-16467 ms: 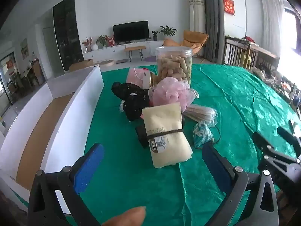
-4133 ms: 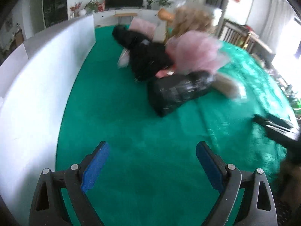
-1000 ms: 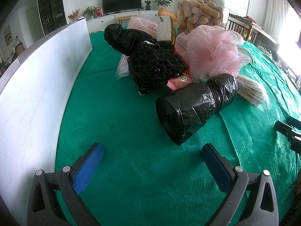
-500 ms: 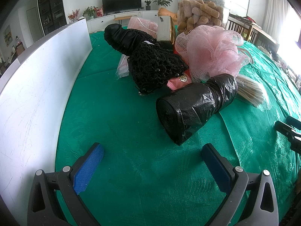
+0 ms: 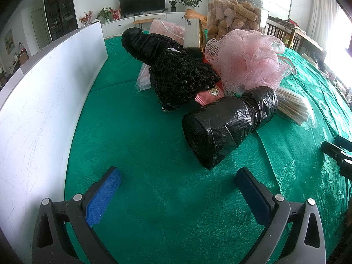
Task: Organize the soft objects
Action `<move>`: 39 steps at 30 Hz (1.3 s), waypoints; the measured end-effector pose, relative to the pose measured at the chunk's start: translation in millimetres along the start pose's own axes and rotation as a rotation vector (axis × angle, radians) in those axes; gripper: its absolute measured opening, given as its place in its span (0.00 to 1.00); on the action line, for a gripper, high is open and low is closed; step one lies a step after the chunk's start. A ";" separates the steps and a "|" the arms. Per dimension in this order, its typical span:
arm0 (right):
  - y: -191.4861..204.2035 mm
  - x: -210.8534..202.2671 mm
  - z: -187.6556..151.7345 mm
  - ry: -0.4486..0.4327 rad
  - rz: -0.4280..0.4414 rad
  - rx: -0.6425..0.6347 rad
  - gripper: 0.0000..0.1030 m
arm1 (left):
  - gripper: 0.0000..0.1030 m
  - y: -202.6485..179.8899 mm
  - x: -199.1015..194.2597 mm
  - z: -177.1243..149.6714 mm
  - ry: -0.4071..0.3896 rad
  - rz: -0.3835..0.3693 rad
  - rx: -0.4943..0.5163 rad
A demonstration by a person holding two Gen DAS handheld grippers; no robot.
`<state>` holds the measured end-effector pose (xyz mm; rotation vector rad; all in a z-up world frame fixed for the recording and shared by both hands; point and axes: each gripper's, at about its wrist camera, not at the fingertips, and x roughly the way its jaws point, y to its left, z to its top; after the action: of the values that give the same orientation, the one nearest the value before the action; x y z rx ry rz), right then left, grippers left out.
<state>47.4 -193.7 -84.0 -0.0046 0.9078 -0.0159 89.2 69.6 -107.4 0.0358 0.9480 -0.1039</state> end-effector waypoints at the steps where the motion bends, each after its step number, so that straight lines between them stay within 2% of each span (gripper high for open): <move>1: 0.1 0.2 0.2 0.000 0.000 0.000 0.83 | 1.00 0.1 -0.2 -0.2 0.000 0.000 0.000; 24: 0.2 0.3 0.1 0.001 0.005 -0.001 0.84 | 1.00 0.5 -0.4 -0.1 0.000 -0.001 0.000; 26: 0.4 0.4 0.2 0.001 0.005 -0.001 0.84 | 1.00 -0.1 0.8 -1.1 -0.005 -0.011 -0.007; 28: 0.2 0.3 0.1 0.000 0.005 -0.001 0.84 | 1.00 4.3 -3.7 2.0 -0.008 -0.055 -0.043; 30: 0.3 0.3 0.1 0.001 0.004 -0.001 0.84 | 1.00 9.2 -16.7 9.6 -0.034 -0.115 -0.097; 31: 0.3 0.3 0.1 0.001 0.004 -0.001 0.84 | 1.00 11.6 -28.5 18.6 -0.073 -0.140 -0.120; 34: 0.3 0.3 0.1 0.001 0.004 -0.001 0.84 | 1.00 12.6 -45.0 50.0 -0.140 -0.136 -0.136; 37: 0.3 0.2 0.1 0.001 0.005 -0.001 0.84 | 1.00 14.3 -34.4 89.7 -0.118 -0.086 -0.142; 39: 0.3 0.2 0.1 0.000 0.005 -0.001 0.84 | 1.00 16.5 -15.4 111.0 -0.091 -0.079 -0.150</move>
<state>47.6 -193.4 -84.1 -0.0030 0.9082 -0.0112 171.8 78.7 -30.4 -0.1441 0.8645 -0.1055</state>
